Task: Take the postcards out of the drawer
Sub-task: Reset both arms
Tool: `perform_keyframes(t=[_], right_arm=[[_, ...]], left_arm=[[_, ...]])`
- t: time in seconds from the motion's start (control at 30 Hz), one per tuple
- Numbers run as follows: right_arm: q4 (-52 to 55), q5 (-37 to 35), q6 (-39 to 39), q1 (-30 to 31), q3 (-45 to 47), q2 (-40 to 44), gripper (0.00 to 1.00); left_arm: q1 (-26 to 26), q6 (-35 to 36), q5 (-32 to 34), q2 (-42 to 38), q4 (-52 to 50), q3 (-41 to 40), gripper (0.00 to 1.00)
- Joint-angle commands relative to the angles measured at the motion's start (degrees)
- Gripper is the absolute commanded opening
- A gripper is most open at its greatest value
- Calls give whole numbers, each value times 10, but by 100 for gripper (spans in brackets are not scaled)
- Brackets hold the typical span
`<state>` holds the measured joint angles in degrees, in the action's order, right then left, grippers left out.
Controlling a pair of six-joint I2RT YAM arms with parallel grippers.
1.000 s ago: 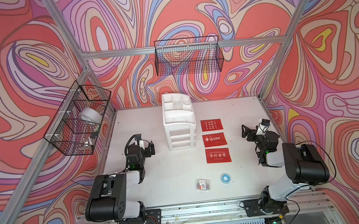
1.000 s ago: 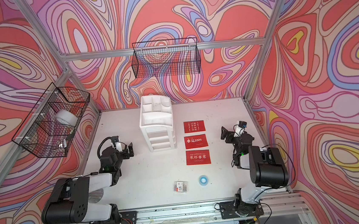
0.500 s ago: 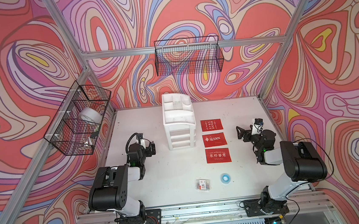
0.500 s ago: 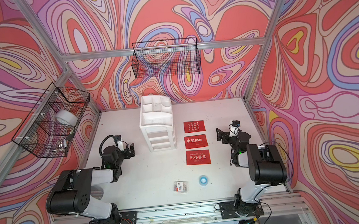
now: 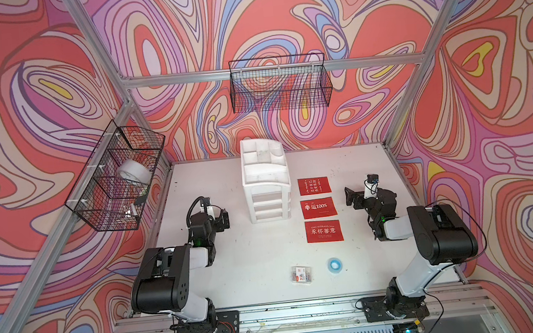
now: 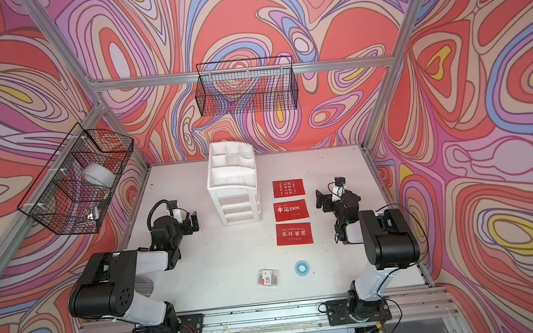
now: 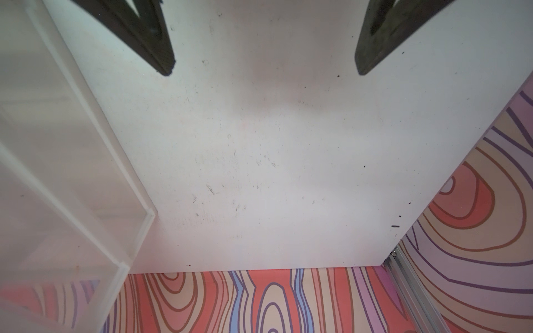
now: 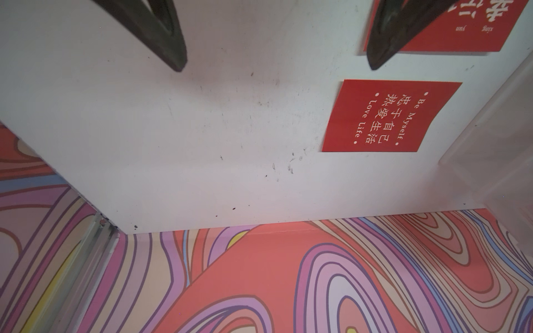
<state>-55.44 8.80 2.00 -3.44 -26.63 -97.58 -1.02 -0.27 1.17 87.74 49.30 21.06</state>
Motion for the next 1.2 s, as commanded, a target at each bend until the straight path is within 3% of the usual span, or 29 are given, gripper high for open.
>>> perform_keyframes(t=[0.0,1.17], right_arm=[[-1,-20,0,-1,3,-4,98],[9,-40,-9,14,-2,-4,98]], left_arm=[[4,-6,6,4,11,8,100],[4,-6,7,4,11,8,100]])
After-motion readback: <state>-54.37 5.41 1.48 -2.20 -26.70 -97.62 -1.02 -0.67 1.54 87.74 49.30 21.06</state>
